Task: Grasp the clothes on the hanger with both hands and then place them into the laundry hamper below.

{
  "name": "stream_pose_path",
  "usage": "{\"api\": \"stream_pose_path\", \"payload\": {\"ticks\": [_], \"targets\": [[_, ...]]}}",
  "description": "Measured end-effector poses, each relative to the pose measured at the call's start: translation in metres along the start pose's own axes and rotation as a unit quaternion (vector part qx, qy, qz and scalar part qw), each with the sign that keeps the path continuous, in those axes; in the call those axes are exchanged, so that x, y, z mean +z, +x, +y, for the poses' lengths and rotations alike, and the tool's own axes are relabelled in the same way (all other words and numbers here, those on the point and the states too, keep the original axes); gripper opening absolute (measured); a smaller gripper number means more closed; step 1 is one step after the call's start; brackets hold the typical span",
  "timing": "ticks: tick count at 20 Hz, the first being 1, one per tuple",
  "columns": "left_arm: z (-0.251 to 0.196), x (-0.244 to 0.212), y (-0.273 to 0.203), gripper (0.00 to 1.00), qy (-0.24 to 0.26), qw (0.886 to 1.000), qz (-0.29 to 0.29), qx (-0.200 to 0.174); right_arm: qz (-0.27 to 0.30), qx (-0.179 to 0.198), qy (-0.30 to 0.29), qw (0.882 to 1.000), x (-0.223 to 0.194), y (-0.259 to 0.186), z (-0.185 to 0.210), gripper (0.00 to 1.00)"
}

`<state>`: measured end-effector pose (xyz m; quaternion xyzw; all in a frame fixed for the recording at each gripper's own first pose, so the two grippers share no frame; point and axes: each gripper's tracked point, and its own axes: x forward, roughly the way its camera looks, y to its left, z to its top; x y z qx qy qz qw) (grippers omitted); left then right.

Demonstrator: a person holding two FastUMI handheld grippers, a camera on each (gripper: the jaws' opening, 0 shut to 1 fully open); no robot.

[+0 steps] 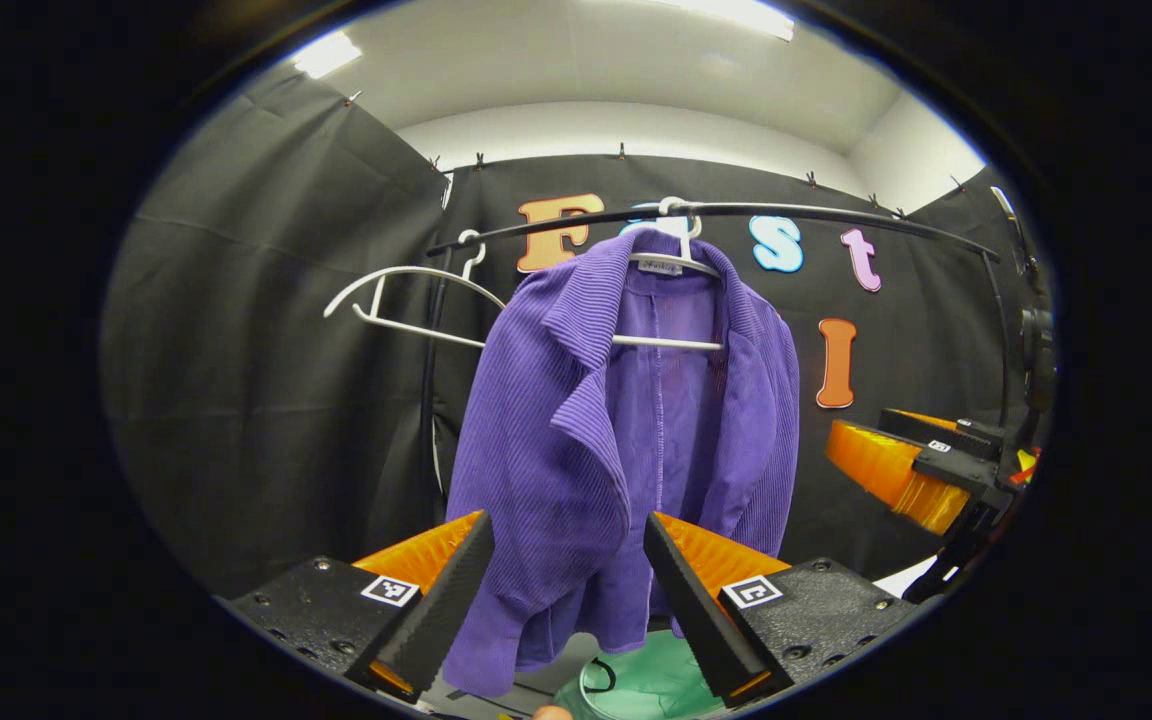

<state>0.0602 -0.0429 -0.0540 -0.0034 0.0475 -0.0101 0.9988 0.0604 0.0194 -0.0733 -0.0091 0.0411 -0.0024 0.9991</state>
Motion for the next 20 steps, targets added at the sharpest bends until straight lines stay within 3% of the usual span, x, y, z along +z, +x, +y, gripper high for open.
{"api": "stream_pose_path", "payload": {"ticks": [1,2,4,5,6,10,11,15,17,19,20], "targets": [[-0.002,-0.001,0.004,0.99,0.004,1.000,0.001,0.001,0.004,-0.002,-0.001,1.000,-0.007,0.007,0.000,0.92],[-0.002,-0.001,0.008,0.95,0.008,1.000,0.001,0.004,0.011,-0.003,-0.003,1.000,-0.015,0.015,0.001,0.97],[-0.003,-0.003,0.017,0.99,0.007,1.000,0.001,0.008,0.028,-0.002,-0.003,1.000,-0.034,0.030,0.003,0.97],[-0.002,-0.005,0.022,0.95,0.003,1.000,0.000,0.012,0.037,0.000,0.001,0.999,-0.041,0.036,0.004,0.93],[0.001,-0.006,0.026,0.95,-0.001,1.000,0.001,0.017,0.046,0.004,0.009,0.999,-0.048,0.044,0.004,0.98],[0.013,-0.015,0.061,0.92,-0.013,1.000,0.015,0.024,0.074,0.016,0.032,0.997,-0.073,0.075,0.007,0.93],[0.015,-0.015,0.064,0.95,-0.013,0.999,0.017,0.027,0.074,0.012,0.035,0.997,-0.073,0.084,0.003,0.96],[0.013,-0.020,0.078,0.92,-0.009,0.999,0.022,0.025,0.083,0.011,0.034,0.996,-0.084,0.113,0.000,0.82],[0.010,-0.024,0.080,0.92,-0.006,0.999,0.028,0.024,0.091,0.026,0.037,0.995,-0.091,0.120,0.006,0.67],[-0.003,-0.032,0.078,0.99,-0.015,0.999,0.048,0.008,0.096,0.038,0.039,0.994,-0.092,0.123,0.010,0.55],[-0.009,-0.031,0.079,0.95,-0.022,0.999,0.045,-0.001,0.095,0.041,0.039,0.994,-0.093,0.125,0.011,0.45]]}}
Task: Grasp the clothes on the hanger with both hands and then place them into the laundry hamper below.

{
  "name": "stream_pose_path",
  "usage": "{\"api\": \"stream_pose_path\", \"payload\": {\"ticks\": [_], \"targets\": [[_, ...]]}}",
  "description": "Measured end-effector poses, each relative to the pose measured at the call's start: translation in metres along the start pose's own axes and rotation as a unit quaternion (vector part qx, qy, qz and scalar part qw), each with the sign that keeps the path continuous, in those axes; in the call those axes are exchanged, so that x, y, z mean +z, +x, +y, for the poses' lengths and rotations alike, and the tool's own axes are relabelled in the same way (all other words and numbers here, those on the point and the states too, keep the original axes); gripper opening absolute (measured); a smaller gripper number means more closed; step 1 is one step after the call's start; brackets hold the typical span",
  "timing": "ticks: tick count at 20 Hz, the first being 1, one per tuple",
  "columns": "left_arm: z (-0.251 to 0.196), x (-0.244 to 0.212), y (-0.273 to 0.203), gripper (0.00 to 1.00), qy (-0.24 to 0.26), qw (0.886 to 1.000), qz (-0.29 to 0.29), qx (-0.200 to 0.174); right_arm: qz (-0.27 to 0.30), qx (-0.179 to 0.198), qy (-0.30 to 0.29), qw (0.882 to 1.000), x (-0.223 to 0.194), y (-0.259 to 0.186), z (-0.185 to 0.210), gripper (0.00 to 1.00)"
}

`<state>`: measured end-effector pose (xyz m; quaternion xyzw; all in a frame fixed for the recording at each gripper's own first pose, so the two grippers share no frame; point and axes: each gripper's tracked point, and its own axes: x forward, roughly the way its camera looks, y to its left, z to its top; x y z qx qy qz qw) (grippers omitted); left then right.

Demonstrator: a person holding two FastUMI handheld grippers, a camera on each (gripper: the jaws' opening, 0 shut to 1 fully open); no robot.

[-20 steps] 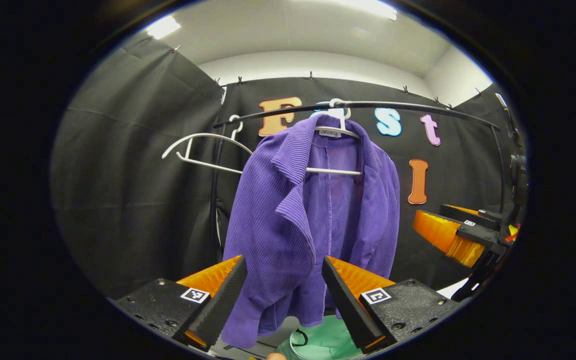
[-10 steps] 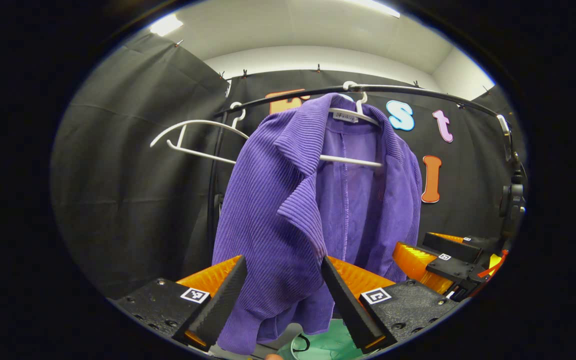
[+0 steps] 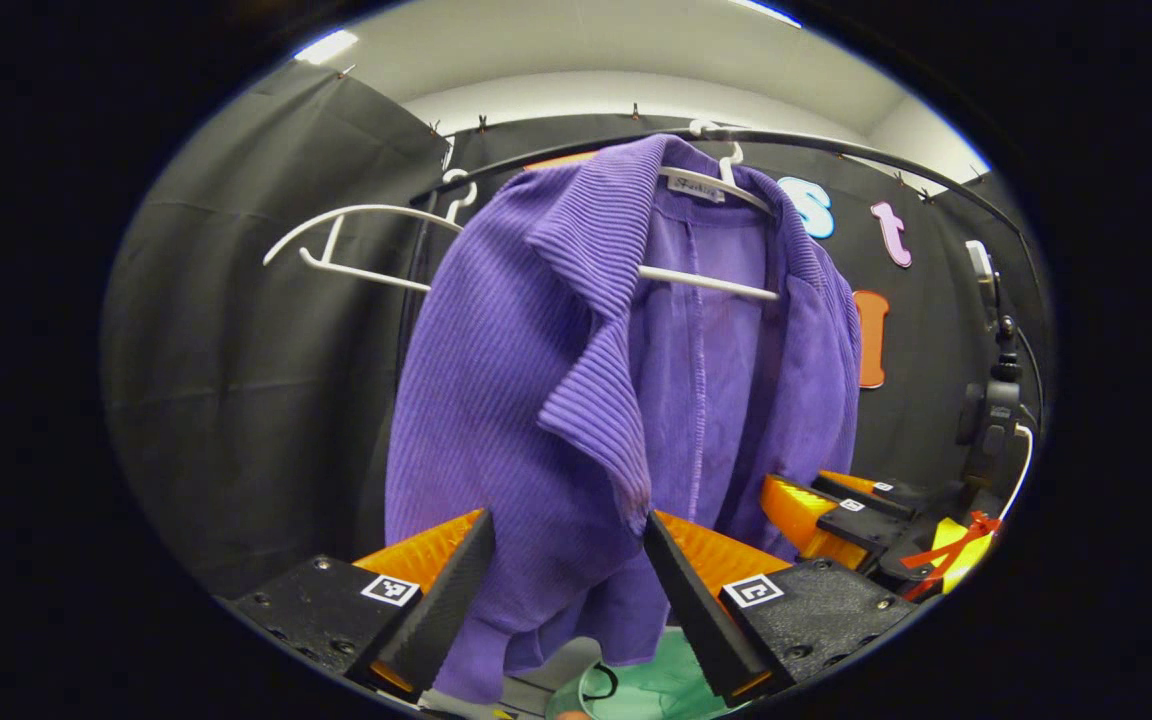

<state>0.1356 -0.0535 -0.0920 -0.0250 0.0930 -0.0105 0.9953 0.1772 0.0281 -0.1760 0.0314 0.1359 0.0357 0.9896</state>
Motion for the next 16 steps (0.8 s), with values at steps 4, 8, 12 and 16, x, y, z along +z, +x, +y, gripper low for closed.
{"api": "stream_pose_path", "payload": {"ticks": [4,8,12,16], "targets": [[0.005,0.002,0.018,0.92,0.006,1.000,-0.009,0.017,-0.006,-0.010,0.006,1.000,0.012,-0.013,-0.013,0.12],[0.016,-0.002,0.034,0.56,0.019,1.000,-0.016,0.020,-0.035,-0.015,0.024,0.999,0.039,-0.025,-0.030,0.13],[0.031,0.012,0.025,0.01,-0.023,0.999,-0.036,-0.003,-0.069,-0.026,0.029,0.997,0.077,-0.047,-0.060,0.13],[0.065,0.065,-0.010,0.00,-0.016,0.996,-0.091,0.013,-0.113,-0.050,0.030,0.992,0.129,-0.061,-0.094,0.20]]}}
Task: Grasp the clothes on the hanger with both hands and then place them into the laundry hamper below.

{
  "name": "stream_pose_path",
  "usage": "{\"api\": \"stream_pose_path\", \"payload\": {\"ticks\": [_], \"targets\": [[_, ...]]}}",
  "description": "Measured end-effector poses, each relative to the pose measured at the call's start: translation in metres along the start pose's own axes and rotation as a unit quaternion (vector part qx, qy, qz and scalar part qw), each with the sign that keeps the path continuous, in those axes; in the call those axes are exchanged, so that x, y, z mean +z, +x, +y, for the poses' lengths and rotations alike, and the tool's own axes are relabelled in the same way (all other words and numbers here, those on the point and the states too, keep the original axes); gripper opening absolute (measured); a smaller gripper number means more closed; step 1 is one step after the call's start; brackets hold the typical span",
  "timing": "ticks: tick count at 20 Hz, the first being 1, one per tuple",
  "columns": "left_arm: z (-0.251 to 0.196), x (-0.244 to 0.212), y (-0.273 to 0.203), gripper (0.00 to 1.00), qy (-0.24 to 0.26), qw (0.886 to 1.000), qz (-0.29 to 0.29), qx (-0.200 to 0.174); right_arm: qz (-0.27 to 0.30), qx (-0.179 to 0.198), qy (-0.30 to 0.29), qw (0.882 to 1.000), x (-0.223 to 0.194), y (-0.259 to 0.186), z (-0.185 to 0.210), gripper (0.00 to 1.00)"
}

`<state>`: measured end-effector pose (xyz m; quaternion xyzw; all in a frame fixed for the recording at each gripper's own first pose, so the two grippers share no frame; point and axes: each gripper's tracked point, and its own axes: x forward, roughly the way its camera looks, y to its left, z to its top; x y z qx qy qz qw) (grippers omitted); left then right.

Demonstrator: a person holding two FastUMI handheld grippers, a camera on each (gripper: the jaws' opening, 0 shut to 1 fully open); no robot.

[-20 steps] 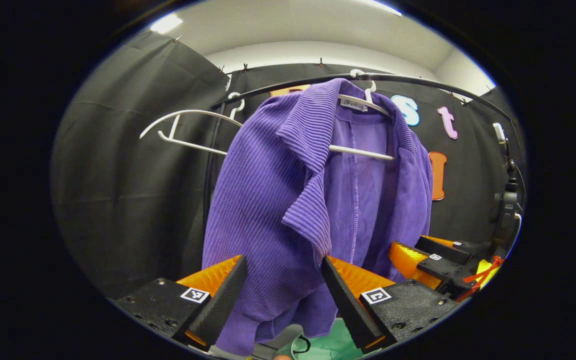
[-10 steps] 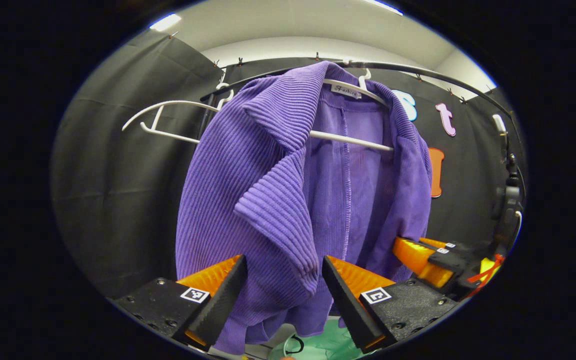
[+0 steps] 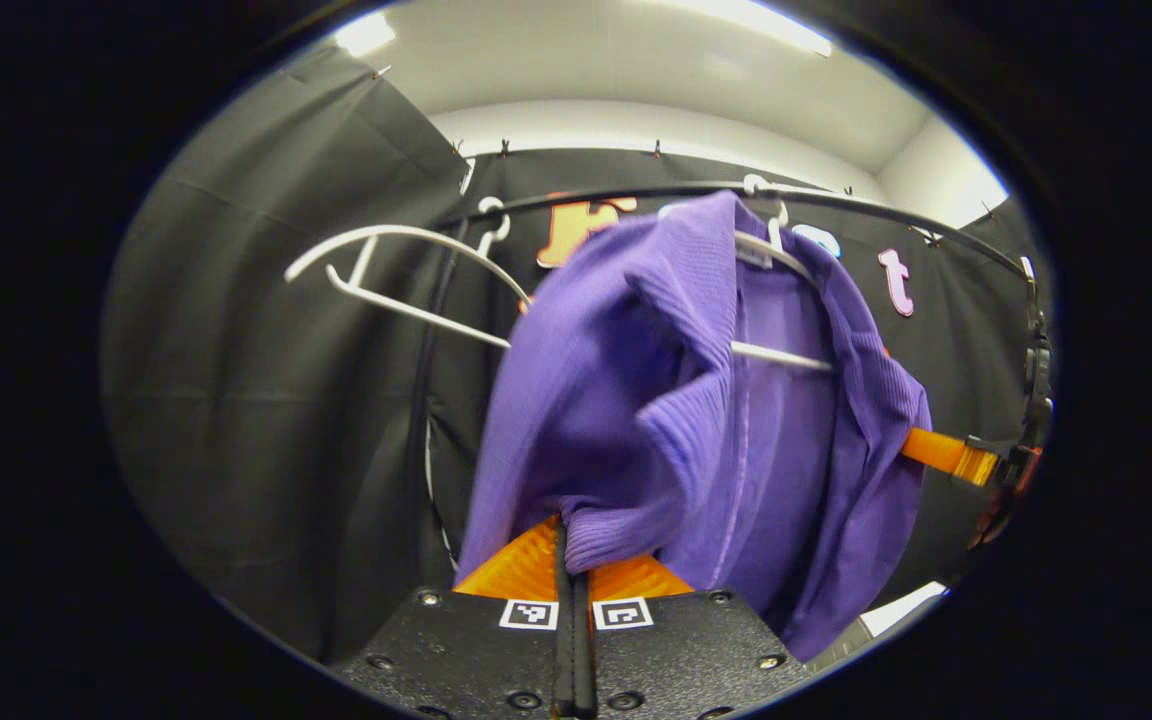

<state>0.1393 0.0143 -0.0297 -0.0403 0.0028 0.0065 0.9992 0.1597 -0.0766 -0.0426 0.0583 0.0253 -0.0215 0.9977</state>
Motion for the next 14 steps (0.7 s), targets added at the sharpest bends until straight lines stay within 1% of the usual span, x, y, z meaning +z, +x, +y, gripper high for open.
{"api": "stream_pose_path", "payload": {"ticks": [1,2,3,4,5,6,10,14], "targets": [[0.004,0.015,-0.005,0.00,-0.003,1.000,-0.011,-0.004,-0.008,-0.001,0.001,1.000,0.013,-0.001,-0.003,0.13],[0.008,0.028,-0.011,0.00,-0.008,1.000,-0.018,-0.009,-0.015,-0.004,0.002,1.000,0.024,-0.002,-0.008,0.13],[0.013,0.040,-0.015,0.00,-0.015,1.000,-0.022,-0.014,-0.028,-0.014,0.006,0.999,0.034,0.000,-0.017,0.13],[0.017,0.051,-0.021,0.00,-0.020,0.999,-0.027,-0.016,-0.028,-0.022,0.015,0.999,0.042,0.001,-0.024,0.10],[0.025,0.063,-0.022,0.00,-0.021,0.999,-0.035,-0.013,-0.029,-0.020,0.025,0.999,0.047,0.000,-0.026,0.07],[0.031,0.071,-0.024,0.00,-0.018,0.999,-0.041,-0.009,-0.024,-0.019,0.035,0.999,0.053,-0.010,-0.025,0.07],[0.055,0.109,-0.026,0.00,0.002,0.998,-0.069,0.007,0.001,-0.011,0.084,0.996,0.052,0.003,-0.035,0.07],[0.069,0.134,-0.024,0.00,0.013,0.996,-0.085,0.018,0.019,-0.005,0.128,0.992,0.050,0.016,-0.043,0.07]]}}
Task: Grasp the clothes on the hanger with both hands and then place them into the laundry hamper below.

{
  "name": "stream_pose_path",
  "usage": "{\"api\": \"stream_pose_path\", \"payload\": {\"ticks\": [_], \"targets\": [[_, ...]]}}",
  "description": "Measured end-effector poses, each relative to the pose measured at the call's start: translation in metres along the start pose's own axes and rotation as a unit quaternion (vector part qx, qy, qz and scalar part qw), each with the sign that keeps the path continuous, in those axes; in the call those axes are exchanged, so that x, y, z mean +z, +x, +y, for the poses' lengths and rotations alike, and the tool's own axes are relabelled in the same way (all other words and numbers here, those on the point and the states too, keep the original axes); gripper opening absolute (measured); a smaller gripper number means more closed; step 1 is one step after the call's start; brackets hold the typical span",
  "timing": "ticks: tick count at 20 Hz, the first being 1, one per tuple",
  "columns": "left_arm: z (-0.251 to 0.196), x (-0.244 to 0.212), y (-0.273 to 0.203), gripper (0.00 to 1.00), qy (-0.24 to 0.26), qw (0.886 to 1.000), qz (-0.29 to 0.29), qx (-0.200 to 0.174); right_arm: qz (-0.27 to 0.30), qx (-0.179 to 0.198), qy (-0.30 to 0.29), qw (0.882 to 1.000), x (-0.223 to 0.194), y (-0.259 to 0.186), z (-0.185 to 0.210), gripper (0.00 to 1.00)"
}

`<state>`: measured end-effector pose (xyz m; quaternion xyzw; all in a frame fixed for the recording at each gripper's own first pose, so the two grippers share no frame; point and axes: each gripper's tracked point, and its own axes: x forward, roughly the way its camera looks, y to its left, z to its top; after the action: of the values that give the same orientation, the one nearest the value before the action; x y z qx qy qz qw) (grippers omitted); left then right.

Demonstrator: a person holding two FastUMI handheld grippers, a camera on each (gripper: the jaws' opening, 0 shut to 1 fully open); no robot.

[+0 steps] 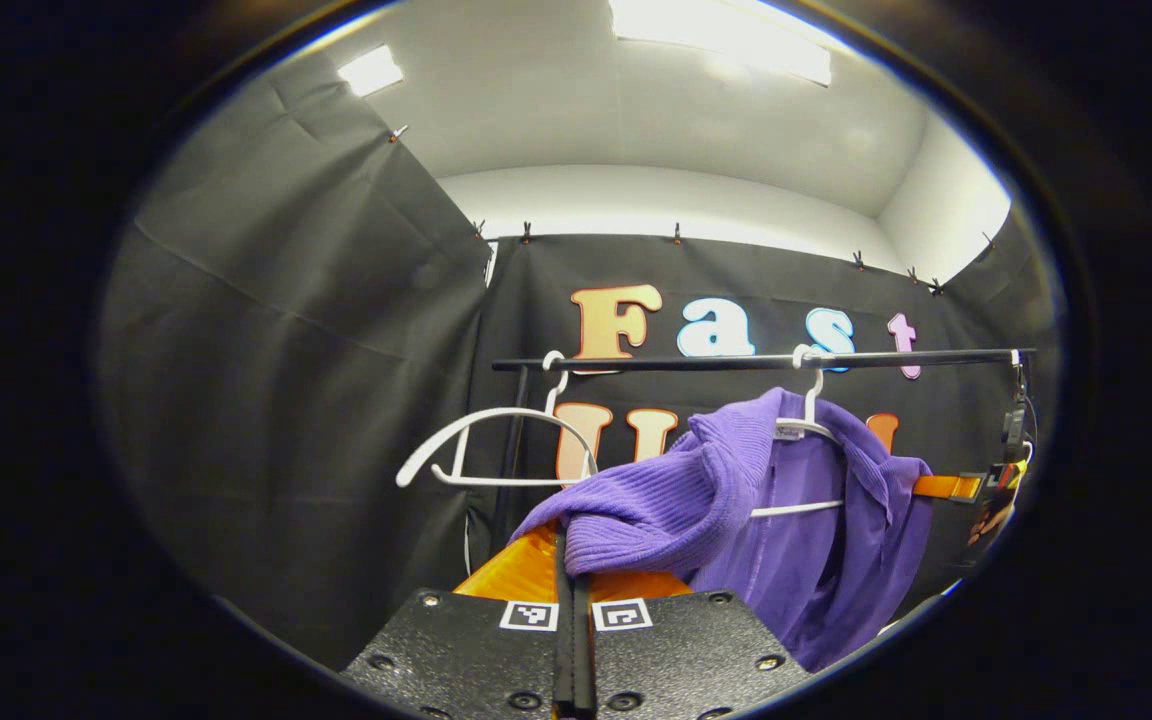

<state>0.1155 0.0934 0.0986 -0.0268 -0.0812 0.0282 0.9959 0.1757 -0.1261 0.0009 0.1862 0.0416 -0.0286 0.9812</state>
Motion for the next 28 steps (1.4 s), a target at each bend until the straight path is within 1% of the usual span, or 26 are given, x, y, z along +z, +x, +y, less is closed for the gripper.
{"api": "stream_pose_path", "payload": {"ticks": [5,8,11,15,18,21,23,26,28], "targets": [[0.006,0.015,0.009,0.00,0.026,1.000,-0.010,0.004,0.027,0.000,0.048,0.998,-0.010,0.012,-0.007,0.07],[0.014,0.025,0.018,0.00,0.052,0.998,-0.016,0.016,0.046,-0.001,0.087,0.995,-0.011,0.027,-0.013,0.07],[0.013,0.031,0.034,0.00,0.039,0.999,-0.018,0.012,0.065,-0.006,0.127,0.990,-0.011,0.046,-0.021,0.07],[0.019,0.033,0.063,0.00,0.053,0.998,-0.019,0.018,0.057,-0.002,0.169,0.984,0.006,0.073,-0.029,0.07],[0.018,0.015,0.081,0.00,0.052,0.999,-0.003,0.015,0.055,-0.009,0.185,0.981,0.009,0.092,-0.040,0.07],[0.018,-0.010,0.089,0.00,0.039,0.999,0.020,0.009,0.058,-0.018,0.174,0.983,0.006,0.099,-0.051,0.07],[0.021,-0.028,0.091,0.00,0.026,0.999,0.036,0.008,0.061,-0.023,0.172,0.983,0.000,0.098,-0.059,0.07],[0.020,-0.053,0.092,0.00,0.004,0.998,0.068,0.001,0.074,-0.047,0.163,0.983,-0.013,0.095,-0.081,0.07],[0.021,-0.063,0.091,0.00,-0.004,0.997,0.079,0.001,0.078,-0.048,0.166,0.982,-0.016,0.089,-0.085,0.07]]}}
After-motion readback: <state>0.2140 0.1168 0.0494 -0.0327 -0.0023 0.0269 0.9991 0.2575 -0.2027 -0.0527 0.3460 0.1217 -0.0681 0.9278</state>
